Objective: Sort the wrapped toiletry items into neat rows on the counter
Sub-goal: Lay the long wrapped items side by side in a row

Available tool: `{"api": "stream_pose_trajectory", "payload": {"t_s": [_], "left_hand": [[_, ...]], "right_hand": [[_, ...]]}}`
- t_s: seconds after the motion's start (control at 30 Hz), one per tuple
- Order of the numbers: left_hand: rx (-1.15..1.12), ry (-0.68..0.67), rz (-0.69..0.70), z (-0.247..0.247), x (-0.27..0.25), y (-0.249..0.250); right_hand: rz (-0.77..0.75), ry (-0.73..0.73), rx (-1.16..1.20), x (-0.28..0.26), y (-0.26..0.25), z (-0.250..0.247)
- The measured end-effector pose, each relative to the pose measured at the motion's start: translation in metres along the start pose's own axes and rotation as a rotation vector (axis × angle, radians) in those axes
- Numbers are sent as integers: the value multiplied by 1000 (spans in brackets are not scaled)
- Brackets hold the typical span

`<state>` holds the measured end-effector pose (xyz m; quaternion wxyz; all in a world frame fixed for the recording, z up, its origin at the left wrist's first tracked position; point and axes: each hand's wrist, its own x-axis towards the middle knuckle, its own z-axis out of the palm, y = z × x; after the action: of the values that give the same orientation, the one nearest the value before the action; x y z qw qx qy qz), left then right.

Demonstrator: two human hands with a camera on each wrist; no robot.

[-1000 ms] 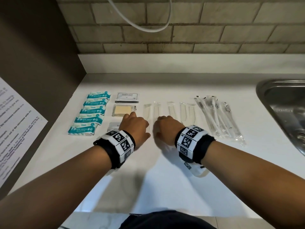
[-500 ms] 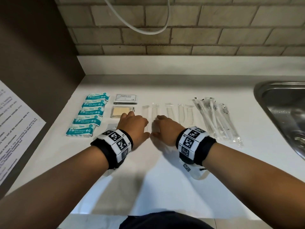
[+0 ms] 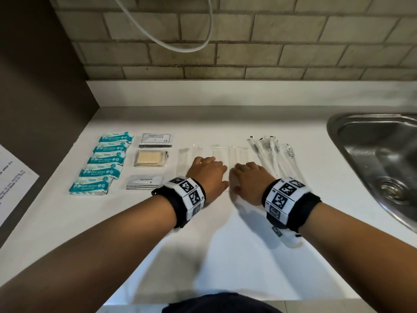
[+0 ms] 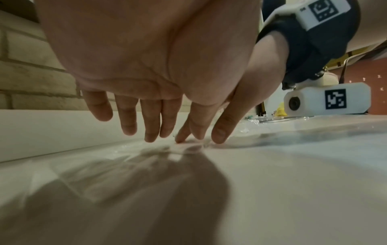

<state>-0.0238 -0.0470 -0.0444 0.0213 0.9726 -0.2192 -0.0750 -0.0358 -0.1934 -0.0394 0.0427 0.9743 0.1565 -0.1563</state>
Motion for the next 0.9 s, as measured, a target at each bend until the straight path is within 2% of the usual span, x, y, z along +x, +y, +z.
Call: {"api": "stream_pose_trajectory", "payload": {"t_s": [0.33, 0.57, 0.9], "left_hand": [[43, -63, -18, 6, -11, -8], [37, -62, -54, 3, -18, -11], [47, -74, -74, 4, -14, -12]], "right_hand": [[-39, 22, 95, 1, -3, 4], [-80, -33, 145, 7, -6, 7], [-103, 1, 155, 20, -6, 21]]}}
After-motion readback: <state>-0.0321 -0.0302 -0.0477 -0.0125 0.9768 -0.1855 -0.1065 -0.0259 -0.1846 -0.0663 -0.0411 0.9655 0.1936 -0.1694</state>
